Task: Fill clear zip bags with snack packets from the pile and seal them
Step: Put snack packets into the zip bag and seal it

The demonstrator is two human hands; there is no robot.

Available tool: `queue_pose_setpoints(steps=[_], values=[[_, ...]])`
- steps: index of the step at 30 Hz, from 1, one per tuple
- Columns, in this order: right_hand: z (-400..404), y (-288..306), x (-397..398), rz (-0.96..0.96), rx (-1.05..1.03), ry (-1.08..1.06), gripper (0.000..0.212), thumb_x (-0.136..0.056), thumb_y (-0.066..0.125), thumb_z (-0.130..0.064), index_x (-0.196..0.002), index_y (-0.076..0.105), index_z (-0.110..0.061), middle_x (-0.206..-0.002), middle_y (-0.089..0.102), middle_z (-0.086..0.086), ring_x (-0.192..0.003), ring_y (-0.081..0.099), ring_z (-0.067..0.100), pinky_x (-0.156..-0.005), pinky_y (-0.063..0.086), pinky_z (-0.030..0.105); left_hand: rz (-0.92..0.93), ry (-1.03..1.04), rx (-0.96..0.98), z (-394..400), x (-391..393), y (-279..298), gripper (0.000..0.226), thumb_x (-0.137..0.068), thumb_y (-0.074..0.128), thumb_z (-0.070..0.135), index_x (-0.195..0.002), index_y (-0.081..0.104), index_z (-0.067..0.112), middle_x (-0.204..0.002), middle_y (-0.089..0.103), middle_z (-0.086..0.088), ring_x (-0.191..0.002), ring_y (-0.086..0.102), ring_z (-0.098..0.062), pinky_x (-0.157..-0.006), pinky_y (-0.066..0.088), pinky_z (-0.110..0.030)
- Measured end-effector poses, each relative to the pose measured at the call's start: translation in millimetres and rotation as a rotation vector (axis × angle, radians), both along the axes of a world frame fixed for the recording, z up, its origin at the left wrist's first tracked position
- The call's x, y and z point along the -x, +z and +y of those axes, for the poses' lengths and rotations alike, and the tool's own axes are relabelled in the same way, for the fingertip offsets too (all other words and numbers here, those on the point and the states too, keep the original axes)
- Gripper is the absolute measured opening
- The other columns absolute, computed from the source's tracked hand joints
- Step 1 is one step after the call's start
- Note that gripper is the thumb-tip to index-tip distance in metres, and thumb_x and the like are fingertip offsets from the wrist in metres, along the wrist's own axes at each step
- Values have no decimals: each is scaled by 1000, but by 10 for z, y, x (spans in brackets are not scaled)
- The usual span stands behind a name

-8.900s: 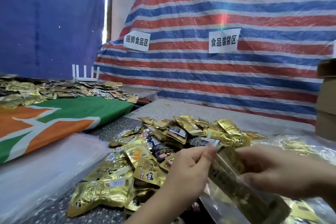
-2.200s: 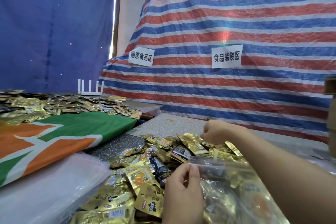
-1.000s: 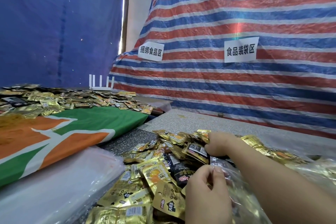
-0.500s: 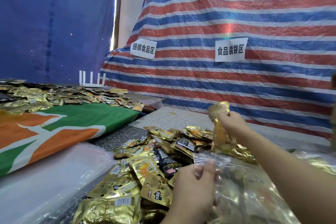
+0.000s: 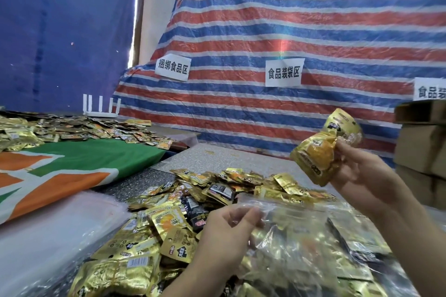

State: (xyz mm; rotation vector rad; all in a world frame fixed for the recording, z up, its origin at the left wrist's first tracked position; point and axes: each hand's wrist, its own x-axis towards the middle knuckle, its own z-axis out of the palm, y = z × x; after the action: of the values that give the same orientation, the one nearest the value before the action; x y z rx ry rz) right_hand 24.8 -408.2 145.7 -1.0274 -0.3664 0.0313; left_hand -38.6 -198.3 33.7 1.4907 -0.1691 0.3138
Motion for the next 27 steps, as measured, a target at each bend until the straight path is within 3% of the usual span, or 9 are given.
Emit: queue_pose_setpoints(steps=[5, 9, 13, 16, 20, 27], values=[[-41, -100, 111, -94, -42, 38, 37, -84, 58, -19, -118, 61, -6, -101, 74, 11, -90, 75, 21, -67, 60, 31, -79, -38, -4, -8, 24, 11, 31, -71, 67, 52, -82, 77, 25, -79, 74, -6, -50, 54, -6, -48, 40, -14], [20, -183, 151, -194, 119, -9, 28, -83, 61, -16, -108, 70, -10, -100, 75, 12, -88, 75, 25, -65, 60, 33, -110, -41, 5, -2, -3, -9, 31, -70, 68, 52, -82, 77, 26, -78, 70, -19, -50, 52, -8, -49, 38, -16], [95, -231, 173, -278, 252, -83, 35, -78, 65, -16, -112, 65, -8, -98, 75, 11, -87, 74, 25, -66, 60, 31, -122, -63, 24, -4, -25, -15, 27, -69, 69, 48, -79, 76, 24, -71, 72, -3, -47, 51, -6, -47, 38, -13], [120, -221, 204, -281, 314, -101, 34, -75, 66, -14, -108, 66, -8, -97, 76, 12, -87, 75, 24, -66, 60, 27, -132, -57, 32, -7, -33, -20, 28, -68, 69, 49, -81, 77, 25, -72, 72, -4, -48, 52, -7, -47, 38, -13], [120, -239, 246, -342, 471, -99, 38, -72, 67, -13, -110, 65, -6, -98, 76, 14, -88, 74, 25, -69, 60, 29, -121, -31, 5, 15, -62, -66, 28, -69, 67, 54, -79, 77, 30, -58, 65, -3, -46, 49, -7, -49, 37, -16], [8, -193, 279, -348, 593, 16, 45, -71, 68, -14, -115, 64, -5, -104, 73, 18, -97, 72, 32, -74, 60, 30, -93, -29, 12, -2, -61, -42, 35, -71, 60, 56, -82, 78, 28, -82, 76, -2, -51, 56, -6, -49, 40, -14]])
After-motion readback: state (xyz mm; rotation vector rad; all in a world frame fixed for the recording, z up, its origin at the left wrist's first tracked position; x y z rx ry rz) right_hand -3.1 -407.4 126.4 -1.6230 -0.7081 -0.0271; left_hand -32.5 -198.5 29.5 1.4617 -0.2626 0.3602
